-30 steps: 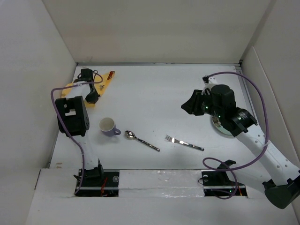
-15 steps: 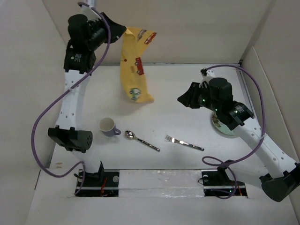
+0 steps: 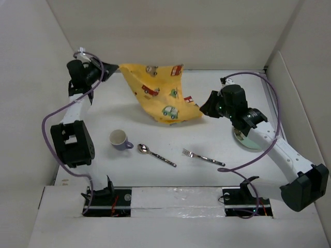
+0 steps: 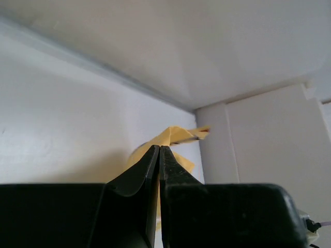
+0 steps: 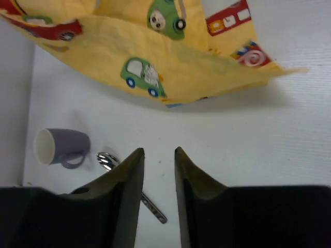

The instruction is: Set the dinner table for one person

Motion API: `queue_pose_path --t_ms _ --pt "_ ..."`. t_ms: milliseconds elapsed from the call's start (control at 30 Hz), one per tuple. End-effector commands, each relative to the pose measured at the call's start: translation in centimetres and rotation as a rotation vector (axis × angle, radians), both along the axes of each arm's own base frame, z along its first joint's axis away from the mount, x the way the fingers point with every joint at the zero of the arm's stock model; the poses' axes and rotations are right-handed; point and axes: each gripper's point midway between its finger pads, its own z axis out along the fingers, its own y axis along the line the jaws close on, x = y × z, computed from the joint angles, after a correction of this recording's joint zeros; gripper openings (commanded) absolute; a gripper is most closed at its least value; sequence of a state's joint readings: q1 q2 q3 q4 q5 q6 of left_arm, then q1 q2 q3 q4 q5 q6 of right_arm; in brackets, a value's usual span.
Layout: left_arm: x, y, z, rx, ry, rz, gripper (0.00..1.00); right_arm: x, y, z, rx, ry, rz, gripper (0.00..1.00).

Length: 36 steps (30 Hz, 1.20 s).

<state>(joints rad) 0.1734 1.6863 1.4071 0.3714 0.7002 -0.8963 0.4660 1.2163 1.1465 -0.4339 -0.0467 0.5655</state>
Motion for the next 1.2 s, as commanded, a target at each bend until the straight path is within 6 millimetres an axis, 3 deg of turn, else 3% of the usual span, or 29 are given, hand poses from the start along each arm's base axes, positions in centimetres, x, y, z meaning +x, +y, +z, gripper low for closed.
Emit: queue_pose_path --t_ms 0,67,133,167,200,267,300,367,400,433,533,667,800,1067,1167 --pt "-0.5 -0.5 -1.5 -0.024 -0.032 -0.06 0.0 0.8 -0.7 -1.8 -0.007 0.007 -0.053 0.01" --pt "-0.3 0.6 -5.0 -0.026 0.037 -0.032 0.0 0.7 -1.1 -4.0 -0.024 0.046 -0.064 0.0" --pt "-0.5 1.1 -7.1 -0.03 0.076 -0.017 0.0 1.3 -2.0 -5.9 -0.068 0.082 -0.126 0.0" --pt "-0.7 1.3 -7.9 -0.016 0.091 0.0 0.0 2.2 -3.0 -7.0 -0.099 0.101 -0.18 0.12" --pt "-0.7 1.3 -7.9 -0.016 0.091 0.0 0.0 2.3 -2.9 -7.8 -0.109 0.118 -0.18 0.12" --pt "-0.9 2.1 -9.0 0.0 0.125 0.033 0.0 3.4 -3.2 -8.9 -0.121 0.143 -0.213 0.34" --pt "-1.0 2.2 -9.4 0.015 0.131 0.038 0.0 4.3 -3.6 -9.1 -0.128 0.149 -0.239 0.51" --pt "-1.2 2.4 -9.8 0.024 0.143 0.057 0.0 5.1 -4.1 -12.0 -0.171 0.243 -0.291 0.59" --pt "-1.3 2.4 -9.9 0.027 0.148 0.062 0.0 5.9 -4.5 -12.0 -0.172 0.256 -0.316 0.59" --pt "-1.5 2.5 -10.4 0.031 0.159 0.067 0.0 5.9 -4.3 -13.9 -0.182 0.313 -0.328 0.58" --pt "-2.1 2.6 -10.3 0.035 0.161 0.083 0.0 6.1 -5.0 -15.7 -0.131 0.395 -0.399 0.56" --pt "-2.5 2.9 -9.5 0.075 0.153 0.098 0.0 6.0 -6.1 -17.0 -0.057 0.443 -0.482 0.55" --pt "-2.7 3.1 -8.7 0.107 0.138 0.107 0.0 5.7 -5.7 -18.9 -0.025 0.514 -0.49 0.54" --pt "-3.6 2.9 -8.8 0.113 0.139 0.111 0.0 4.8 -5.0 -20.8 0.009 0.588 -0.497 0.54" --pt "-3.7 2.8 -8.8 0.112 0.133 0.104 0.0 5.3 -4.9 -21.2 0.026 0.591 -0.492 0.55"
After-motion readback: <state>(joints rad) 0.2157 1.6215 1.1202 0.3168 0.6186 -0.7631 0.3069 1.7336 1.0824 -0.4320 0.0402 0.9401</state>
